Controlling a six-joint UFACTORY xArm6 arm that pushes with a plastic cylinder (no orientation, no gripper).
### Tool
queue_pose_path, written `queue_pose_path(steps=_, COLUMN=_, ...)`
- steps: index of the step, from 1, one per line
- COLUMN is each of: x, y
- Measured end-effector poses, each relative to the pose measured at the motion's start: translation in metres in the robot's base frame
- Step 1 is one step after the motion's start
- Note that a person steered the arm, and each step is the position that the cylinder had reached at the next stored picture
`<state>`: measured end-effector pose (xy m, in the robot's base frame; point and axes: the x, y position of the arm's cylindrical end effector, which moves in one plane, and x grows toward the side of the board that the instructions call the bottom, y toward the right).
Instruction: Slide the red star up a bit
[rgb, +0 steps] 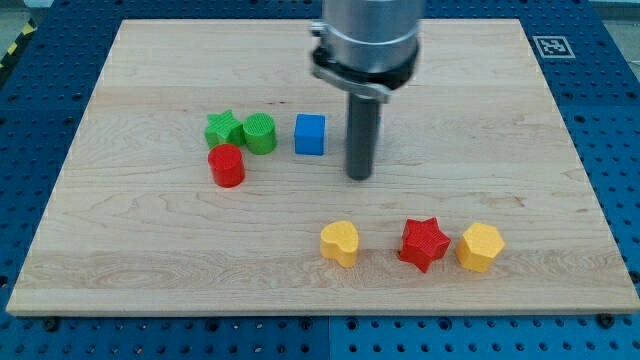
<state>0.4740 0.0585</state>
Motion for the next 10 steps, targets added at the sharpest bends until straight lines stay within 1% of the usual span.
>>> queue_pose_path(steps=2, x=0.041, y=0.128)
queue_pose_path(steps=3, x=0.063, y=0.182)
queue_pose_path(steps=4, x=0.116, y=0.184)
queue_pose_path(steps=5, x=0.143, y=0.168)
queue_pose_path(steps=7, x=0.143, y=0.062)
queue_pose_path(steps=8, x=0.144, y=0.061)
queue_pose_path(steps=10, x=0.124, y=0.045)
